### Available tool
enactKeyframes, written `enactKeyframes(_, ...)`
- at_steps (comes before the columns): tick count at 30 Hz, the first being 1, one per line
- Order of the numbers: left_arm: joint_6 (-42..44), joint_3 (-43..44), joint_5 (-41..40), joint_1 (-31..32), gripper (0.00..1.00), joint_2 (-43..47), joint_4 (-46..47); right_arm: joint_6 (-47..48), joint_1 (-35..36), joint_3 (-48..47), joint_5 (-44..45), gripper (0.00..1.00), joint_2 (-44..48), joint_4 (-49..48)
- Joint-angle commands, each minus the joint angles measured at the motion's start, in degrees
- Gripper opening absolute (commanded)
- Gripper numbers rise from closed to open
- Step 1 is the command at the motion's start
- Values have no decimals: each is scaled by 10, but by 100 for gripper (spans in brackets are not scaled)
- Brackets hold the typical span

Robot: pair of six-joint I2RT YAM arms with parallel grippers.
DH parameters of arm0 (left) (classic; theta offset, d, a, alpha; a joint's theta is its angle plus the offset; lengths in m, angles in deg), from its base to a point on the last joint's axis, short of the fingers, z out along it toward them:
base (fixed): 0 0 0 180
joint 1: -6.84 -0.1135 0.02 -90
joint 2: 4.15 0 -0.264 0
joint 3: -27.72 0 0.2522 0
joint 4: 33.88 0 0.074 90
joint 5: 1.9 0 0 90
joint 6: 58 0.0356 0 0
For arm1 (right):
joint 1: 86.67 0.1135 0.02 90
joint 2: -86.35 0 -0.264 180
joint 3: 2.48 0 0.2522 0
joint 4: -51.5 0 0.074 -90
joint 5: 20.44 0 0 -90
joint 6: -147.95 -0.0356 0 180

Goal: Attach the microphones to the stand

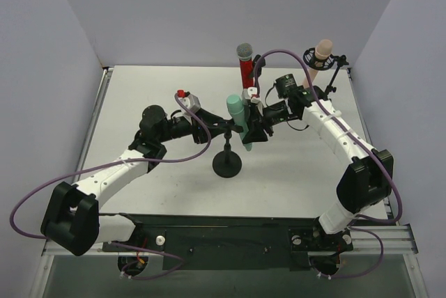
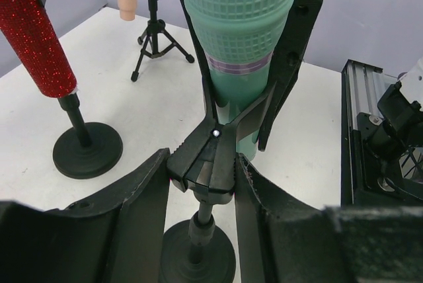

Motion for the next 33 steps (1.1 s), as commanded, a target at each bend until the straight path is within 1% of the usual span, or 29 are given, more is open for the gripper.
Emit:
enactKeyframes(1, -25, -12, 22, 13, 20, 15, 20, -58, 13, 14, 13, 0, -5, -50)
enactKeyframes(2, -27, -12, 21, 13, 26, 17, 21, -61, 13, 17, 14, 0, -4, -57)
enactKeyframes(3, -29, -13, 20, 12, 30, 19, 22, -66, 13, 17, 17, 0, -4, -61)
enactKeyframes(4, -31, -14, 20, 13, 38, 19, 24, -67, 13, 18, 17, 0, -3, -62)
enactKeyframes(5, -32, -14, 16, 13, 42, 22, 26, -69, 13, 19, 19, 0, -4, -63)
enactKeyframes(6, -33, -16, 15, 14, 51, 26, 28, -71, 13, 19, 19, 0, -3, -64)
enactKeyframes(7, -34, -17, 10, 15, 55, 27, 29, -72, 13, 20, 19, 0, -5, -65)
enactKeyframes(8, -34, -20, 5, 15, 62, 30, 29, -73, 12, 20, 19, 0, -5, -64)
enactKeyframes(11, -33, -26, -3, 16, 73, 40, 30, -74, 12, 21, 19, 0, -7, -65)
enactKeyframes(15, -33, -29, -9, 17, 79, 48, 28, -76, 11, 22, 20, 0, -8, -64)
enactKeyframes(16, -33, -29, -9, 17, 80, 50, 27, -80, 10, 22, 20, 5, -9, -64)
enactKeyframes(17, -34, -29, -12, 17, 85, 55, 28, -81, 10, 21, 19, 10, -8, -64)
enactKeyframes(18, -35, -29, -13, 17, 87, 56, 28, -86, 8, 21, 18, 20, -9, -64)
enactKeyframes(19, -34, -29, -19, 17, 88, 61, 26, -88, 7, 21, 18, 25, -6, -65)
enactKeyframes(20, -33, -29, -21, 16, 88, 64, 25, -91, 5, 22, 18, 33, -4, -64)
enactKeyframes(23, -17, -33, -47, 15, 88, 85, 5, -96, -2, 25, 17, 44, 4, -64)
enactKeyframes(24, -15, -36, -65, 15, 88, 92, -3, -97, -8, 26, 17, 50, 6, -65)
enactKeyframes(25, -7, -42, -70, 15, 89, 100, -7, -99, -10, 28, 17, 54, 8, -65)
enactKeyframes(26, -3, -48, -85, 15, 89, 112, -14, -102, -16, 28, 16, 60, 12, -65)
enactKeyframes(27, 0, -52, -94, 15, 89, 118, -17, -103, -22, 29, 14, 62, 15, -63)
enactKeyframes(28, 2, -60, -99, 14, 89, 128, -16, -103, -24, 32, 12, 68, 17, -63)
enactKeyframes(29, 3, -65, -103, 13, 89, 135, -15, -105, -30, 32, 12, 71, 20, -64)
enactKeyframes(32, 4, -95, -119, 15, 90, 171, -6, -104, -43, 36, 11, 77, 34, -55)
enactKeyframes(33, 4, -105, -127, 15, 90, 180, -7, -94, -51, 36, 12, 92, 40, -49)
